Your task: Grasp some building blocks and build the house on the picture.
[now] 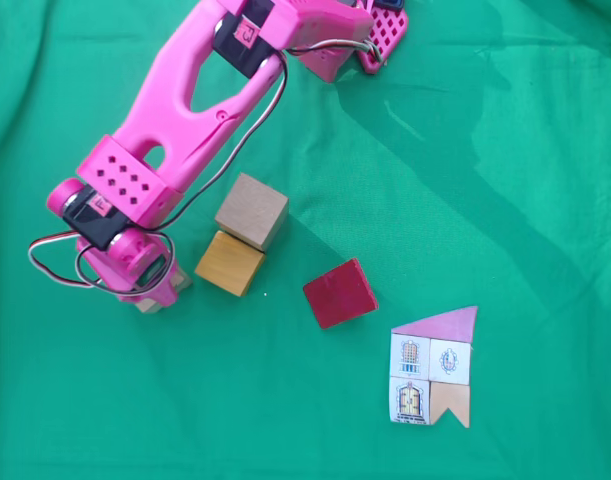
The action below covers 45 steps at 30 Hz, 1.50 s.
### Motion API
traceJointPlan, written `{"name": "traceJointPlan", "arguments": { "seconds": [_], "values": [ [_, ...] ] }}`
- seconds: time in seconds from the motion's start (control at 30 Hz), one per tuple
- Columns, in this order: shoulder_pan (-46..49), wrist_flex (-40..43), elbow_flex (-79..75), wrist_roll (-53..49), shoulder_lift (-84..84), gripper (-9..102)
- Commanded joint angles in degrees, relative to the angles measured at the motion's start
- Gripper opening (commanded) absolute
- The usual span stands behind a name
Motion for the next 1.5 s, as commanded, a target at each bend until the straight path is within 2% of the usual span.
{"name": "traceJointPlan", "arguments": {
  "seconds": [0.0,0.8,1.47],
  "values": [
    [-0.2,0.4,-1.8,0.4,4.9,21],
    [-1.1,0.4,-0.9,-0.2,17.0,21],
    [-12.4,0.4,-0.5,-0.4,22.1,21]
  ]
}}
